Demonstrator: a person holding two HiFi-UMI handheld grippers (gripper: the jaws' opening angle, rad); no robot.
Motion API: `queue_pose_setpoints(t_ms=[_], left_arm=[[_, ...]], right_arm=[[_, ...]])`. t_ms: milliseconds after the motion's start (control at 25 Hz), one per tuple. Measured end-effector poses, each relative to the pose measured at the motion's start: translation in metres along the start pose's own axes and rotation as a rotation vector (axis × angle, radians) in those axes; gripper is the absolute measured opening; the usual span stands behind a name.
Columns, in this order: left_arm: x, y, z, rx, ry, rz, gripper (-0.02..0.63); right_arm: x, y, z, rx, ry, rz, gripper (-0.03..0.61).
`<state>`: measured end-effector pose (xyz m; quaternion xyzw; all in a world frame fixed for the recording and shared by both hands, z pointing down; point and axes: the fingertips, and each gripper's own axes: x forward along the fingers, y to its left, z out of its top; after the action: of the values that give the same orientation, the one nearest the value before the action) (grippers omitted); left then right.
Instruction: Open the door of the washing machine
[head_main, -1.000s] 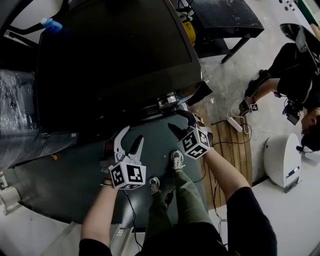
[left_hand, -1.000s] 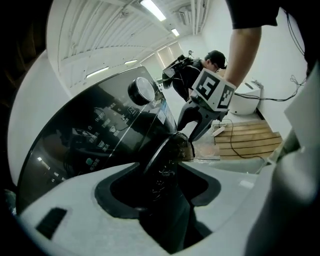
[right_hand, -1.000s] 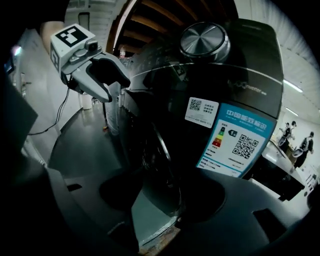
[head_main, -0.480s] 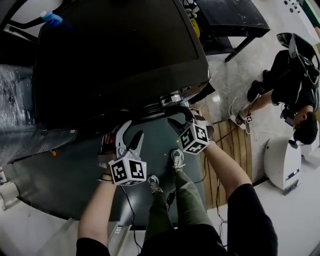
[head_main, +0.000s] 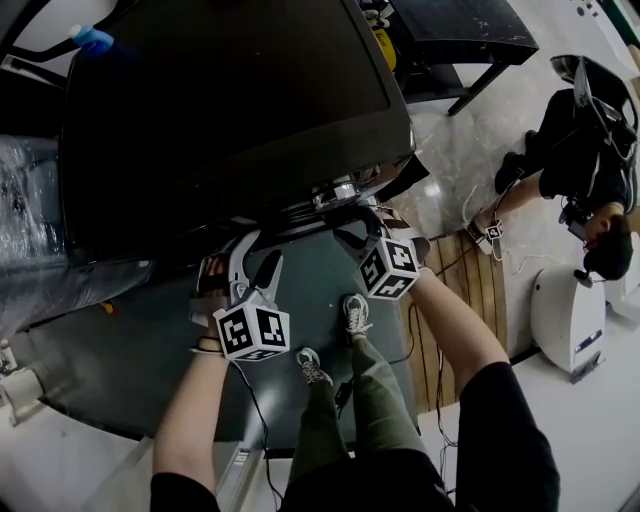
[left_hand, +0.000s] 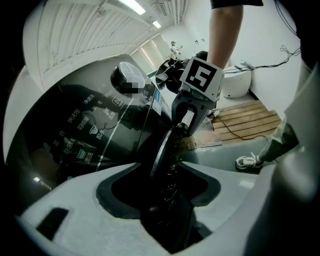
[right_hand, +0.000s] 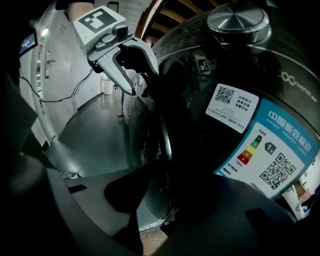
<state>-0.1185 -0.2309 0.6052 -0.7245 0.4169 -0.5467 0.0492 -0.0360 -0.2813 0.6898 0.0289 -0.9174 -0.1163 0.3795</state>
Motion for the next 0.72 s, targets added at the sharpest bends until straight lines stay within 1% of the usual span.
queue_pose_setpoints(t_ms=[80, 160, 240, 440, 720], left_arm=[[0.0003, 0.0009, -0.0003, 0.008, -0.008, 0.007, 0.215], [0.0008, 0.0026, -0.0001, -0.012, -0.014, 0.008, 0.208], [0.0016, 0.0038, 0.0006, -0.035, -0.005, -0.008, 0.187], [0.0003, 0.0042, 0.0007, -0.064, 0.012, -0.048, 0.169], [-0.0019, 0.0026, 0.0022, -0.09, 0.034, -0.053, 0.158]], right_arm=[[0.0005, 0.0003, 0.0004, 0.002, 0.003, 0.012, 0.155], [0.0012, -0.0003, 0.0006, 0.009, 0.009, 0.014, 0.154], [0.0013, -0.0008, 0.0002, 0.024, 0.017, 0.01, 0.153], [0.0018, -0.0013, 0.0009, 0.069, 0.026, 0.0, 0.155], [-0.0005, 0.0002, 0.0005, 0.095, 0.033, -0.01, 0.152]])
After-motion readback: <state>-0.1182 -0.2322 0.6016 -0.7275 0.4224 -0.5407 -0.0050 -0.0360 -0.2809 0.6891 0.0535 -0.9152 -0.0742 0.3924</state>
